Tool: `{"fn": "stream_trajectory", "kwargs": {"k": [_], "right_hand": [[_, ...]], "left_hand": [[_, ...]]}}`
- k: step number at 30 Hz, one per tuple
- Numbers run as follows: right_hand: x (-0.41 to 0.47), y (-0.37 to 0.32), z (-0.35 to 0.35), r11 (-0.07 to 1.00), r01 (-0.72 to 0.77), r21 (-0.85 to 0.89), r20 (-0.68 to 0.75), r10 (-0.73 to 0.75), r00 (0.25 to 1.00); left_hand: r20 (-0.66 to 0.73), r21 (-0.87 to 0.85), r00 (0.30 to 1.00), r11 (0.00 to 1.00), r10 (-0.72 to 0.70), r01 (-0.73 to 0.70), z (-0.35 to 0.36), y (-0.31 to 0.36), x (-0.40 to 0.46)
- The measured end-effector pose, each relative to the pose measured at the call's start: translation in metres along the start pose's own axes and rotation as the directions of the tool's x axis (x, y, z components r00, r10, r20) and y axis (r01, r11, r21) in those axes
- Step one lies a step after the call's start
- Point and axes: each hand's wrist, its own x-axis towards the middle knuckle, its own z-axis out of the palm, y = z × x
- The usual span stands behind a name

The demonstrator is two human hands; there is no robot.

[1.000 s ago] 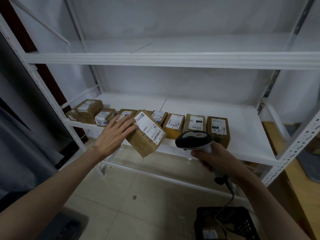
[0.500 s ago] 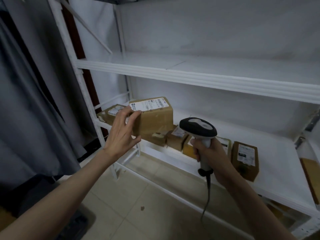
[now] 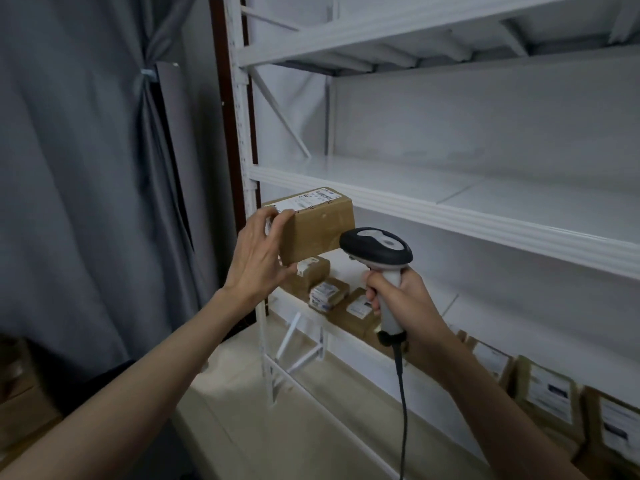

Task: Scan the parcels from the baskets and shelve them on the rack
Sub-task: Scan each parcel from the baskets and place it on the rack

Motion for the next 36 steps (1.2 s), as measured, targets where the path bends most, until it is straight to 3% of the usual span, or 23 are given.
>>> {"fn": "stream_trajectory", "kwargs": {"k": [12, 17, 27, 36], "right_hand": [[0.144, 0.0, 0.124, 0.992, 0.048, -0.116, -0.052, -0.054, 0.997], [0.19, -0.001, 0.15, 0.981, 0.052, -0.186, -0.139, -0.079, 0.987], [0.281, -0.004, 0.172, 0.967, 0.101, -0.235, -0.146, -0.138, 0.98], [0.338, 0.009, 0.148, 0.969, 0.116, -0.216, -0.173, -0.155, 0.973]], "left_hand": [[-0.022, 0.031, 1.0, 0.999, 0.023, -0.022, 0.042, -0.173, 0.084], [-0.015, 0.021, 0.999, 0.999, 0.031, -0.031, 0.066, -0.226, 0.124], [-0.025, 0.037, 0.999, 0.999, 0.029, -0.028, 0.123, -0.28, 0.198], [0.018, 0.08, 0.999, 0.996, 0.039, -0.041, 0.183, -0.294, 0.269]]}}
